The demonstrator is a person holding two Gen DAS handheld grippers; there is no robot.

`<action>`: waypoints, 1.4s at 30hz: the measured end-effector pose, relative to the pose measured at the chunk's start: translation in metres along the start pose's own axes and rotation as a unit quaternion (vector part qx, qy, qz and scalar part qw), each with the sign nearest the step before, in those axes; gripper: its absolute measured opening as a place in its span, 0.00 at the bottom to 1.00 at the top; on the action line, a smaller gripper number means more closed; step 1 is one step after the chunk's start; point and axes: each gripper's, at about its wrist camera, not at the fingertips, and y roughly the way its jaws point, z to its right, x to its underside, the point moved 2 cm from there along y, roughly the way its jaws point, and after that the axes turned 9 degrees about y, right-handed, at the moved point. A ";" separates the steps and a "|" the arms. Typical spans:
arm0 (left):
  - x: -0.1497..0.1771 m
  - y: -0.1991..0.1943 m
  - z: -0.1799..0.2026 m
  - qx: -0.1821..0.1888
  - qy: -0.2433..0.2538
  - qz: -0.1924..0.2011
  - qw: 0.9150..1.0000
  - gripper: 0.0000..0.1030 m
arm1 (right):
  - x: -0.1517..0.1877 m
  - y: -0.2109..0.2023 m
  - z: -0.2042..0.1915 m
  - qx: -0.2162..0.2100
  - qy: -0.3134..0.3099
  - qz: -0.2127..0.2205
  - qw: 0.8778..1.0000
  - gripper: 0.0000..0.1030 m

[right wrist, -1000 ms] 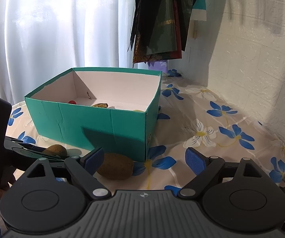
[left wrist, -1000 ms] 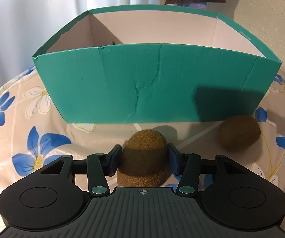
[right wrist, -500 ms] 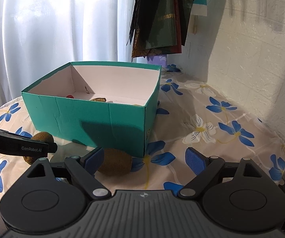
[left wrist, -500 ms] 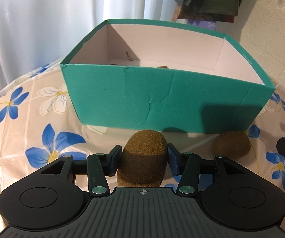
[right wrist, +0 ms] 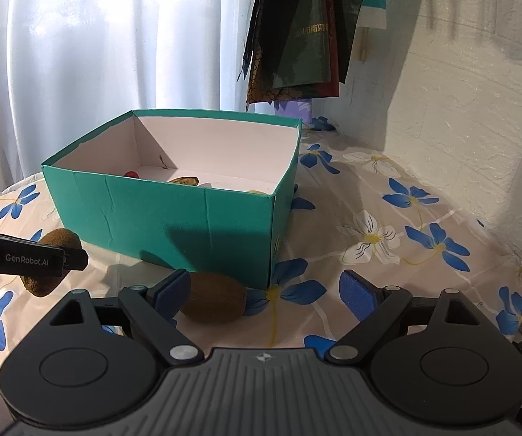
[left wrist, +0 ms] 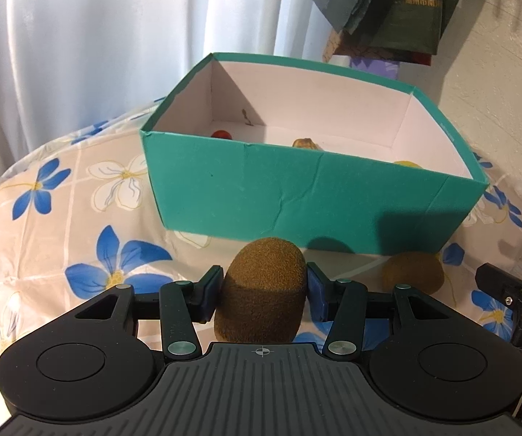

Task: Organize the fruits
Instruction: 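Lift the kiwi with the left tool while the right tool closes on the other kiwi, then carry the kiwi into the box with the left tool while the right tool lifts its kiwi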

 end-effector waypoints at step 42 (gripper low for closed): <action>-0.005 -0.048 -0.017 -0.013 -0.034 0.030 0.999 0.48 | 0.020 0.097 -0.039 -0.021 0.001 -0.095 0.995 0.67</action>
